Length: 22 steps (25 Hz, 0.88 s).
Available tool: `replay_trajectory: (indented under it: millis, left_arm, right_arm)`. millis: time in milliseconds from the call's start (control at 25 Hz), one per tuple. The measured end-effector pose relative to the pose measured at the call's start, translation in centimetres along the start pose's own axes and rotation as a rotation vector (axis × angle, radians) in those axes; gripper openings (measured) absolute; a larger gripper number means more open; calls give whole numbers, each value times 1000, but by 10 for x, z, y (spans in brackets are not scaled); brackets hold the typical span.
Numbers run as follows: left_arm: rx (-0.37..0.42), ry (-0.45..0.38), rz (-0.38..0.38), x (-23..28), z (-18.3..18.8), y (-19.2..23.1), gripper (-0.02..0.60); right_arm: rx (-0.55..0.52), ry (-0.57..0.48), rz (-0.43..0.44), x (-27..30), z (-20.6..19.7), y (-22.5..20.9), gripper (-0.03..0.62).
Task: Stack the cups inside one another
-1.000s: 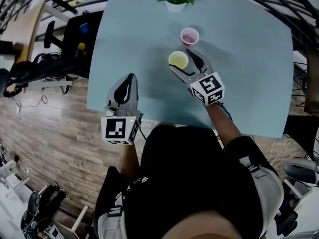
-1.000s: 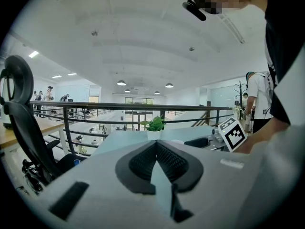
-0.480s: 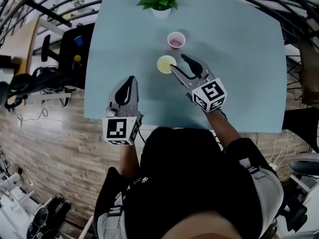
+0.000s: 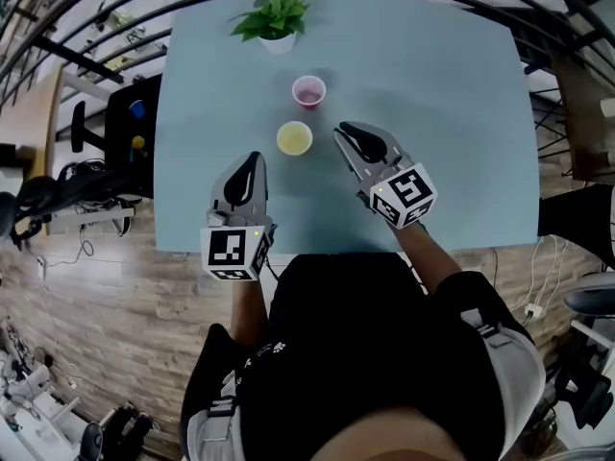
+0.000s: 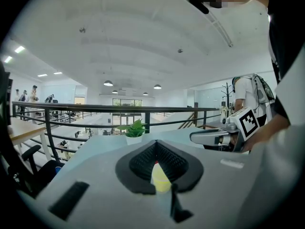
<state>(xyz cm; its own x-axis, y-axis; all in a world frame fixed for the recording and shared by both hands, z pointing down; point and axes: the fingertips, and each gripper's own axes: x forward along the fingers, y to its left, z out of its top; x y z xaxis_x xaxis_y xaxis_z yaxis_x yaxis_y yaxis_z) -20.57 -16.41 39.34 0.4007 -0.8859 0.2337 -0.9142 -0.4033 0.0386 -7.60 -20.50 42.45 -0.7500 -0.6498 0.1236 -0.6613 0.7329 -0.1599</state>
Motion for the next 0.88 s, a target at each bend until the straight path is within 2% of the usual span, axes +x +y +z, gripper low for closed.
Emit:
replay_trajectory:
  millis: [80, 120, 400, 640, 880]
  left_arm:
    - [3, 0, -12, 4, 0, -5, -8]
    - [3, 0, -16, 7, 0, -7, -8]
    - [10, 8, -30, 11, 1, -14, -8]
    - [8, 13, -15, 5, 0, -2, -8]
    - [6, 17, 9, -5, -2, 17, -8]
  right_arm:
    - [4, -5, -18, -7, 1, -6, 10]
    - [7, -6, -26, -10, 1, -9, 8]
    - [2, 8, -71, -20, -1, -29, 8]
    - [-8, 27, -94, -6, -8, -40, 9]
    - [-13, 56, -102, 19, -23, -47, 47]
